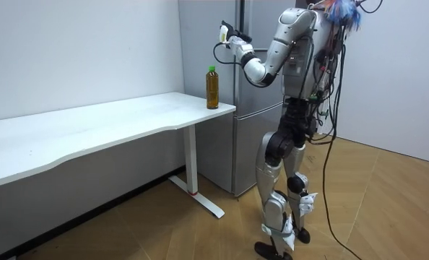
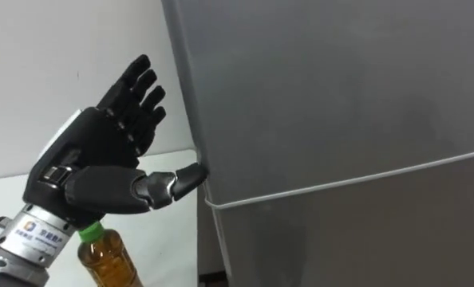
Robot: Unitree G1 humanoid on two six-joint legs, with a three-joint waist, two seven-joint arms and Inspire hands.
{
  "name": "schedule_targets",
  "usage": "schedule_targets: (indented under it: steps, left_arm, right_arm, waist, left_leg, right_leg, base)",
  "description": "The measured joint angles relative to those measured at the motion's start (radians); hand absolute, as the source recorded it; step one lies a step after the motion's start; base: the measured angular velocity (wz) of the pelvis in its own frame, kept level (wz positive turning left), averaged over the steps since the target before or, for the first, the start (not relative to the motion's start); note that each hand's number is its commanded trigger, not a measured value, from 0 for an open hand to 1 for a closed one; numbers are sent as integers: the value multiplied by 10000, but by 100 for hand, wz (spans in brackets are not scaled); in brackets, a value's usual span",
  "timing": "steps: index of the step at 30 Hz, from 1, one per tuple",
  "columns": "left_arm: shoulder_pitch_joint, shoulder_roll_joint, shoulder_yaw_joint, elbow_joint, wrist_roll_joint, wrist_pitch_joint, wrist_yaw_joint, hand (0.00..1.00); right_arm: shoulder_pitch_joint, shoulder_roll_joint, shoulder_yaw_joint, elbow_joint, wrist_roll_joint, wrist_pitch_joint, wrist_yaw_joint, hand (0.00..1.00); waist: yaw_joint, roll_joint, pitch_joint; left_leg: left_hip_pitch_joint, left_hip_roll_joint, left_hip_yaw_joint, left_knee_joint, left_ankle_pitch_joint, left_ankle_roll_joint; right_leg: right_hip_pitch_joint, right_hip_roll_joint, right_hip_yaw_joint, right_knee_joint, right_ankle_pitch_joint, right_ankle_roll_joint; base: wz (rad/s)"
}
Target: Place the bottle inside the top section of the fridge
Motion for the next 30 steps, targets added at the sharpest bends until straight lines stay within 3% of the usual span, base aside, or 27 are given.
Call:
schedule_targets:
  steps: [6, 10, 17, 18, 21, 30]
  left_arm:
    - [0, -60, -529, 0, -17, 152, -122, 0]
    - [0, -89, -989, 5, -587, 282, -364, 0]
    - [0, -48, -966, 4, -800, 413, -434, 0]
    - [1, -36, -977, 3, -1019, 421, -431, 0]
    - [1, 79, -1077, 2, -1468, 470, -424, 0]
    - [2, 267, -1193, -5, -1447, 500, -483, 0]
  right_arm:
    - [-83, -48, 230, -2, 8, 18, -54, 0]
    - [-91, -66, 362, -110, 13, 144, -67, 0]
    - [-102, -66, 385, -122, 103, 285, -97, 0]
    - [-153, -68, 386, -122, 145, 310, -103, 0]
    - [-152, -84, 468, -116, 322, 350, -116, 0]
    - [-145, -142, 541, -89, 420, 353, -63, 0]
  waist:
    - [-8, -41, 27]
    - [-6, -57, 36]
    - [6, -89, 29]
    - [5, -26, -13]
    - [20, -22, -24]
    - [10, 21, -53]
  left_leg:
    - [-5, -21, 18, -4, 1, 0]
    - [-31, -18, 59, -25, 3, -2]
    - [-72, -23, 55, -53, 3, -3]
    - [-96, -23, 6, -46, 3, -2]
    - [-100, -31, -18, -43, 3, -2]
    - [-165, -48, -162, 31, 3, -1]
  right_leg:
    - [-1, 6, 52, -129, -3, 4]
    - [-69, 12, 115, -127, -5, 7]
    - [-59, 5, 90, -114, -4, 7]
    - [-73, 3, 69, -115, -4, 7]
    - [-71, -2, 0, -116, -4, 7]
    - [-64, -27, -247, -119, -4, 7]
  base:
    - [0]
    - [-4]
    - [0]
    - [4]
    - [6]
    - [4]
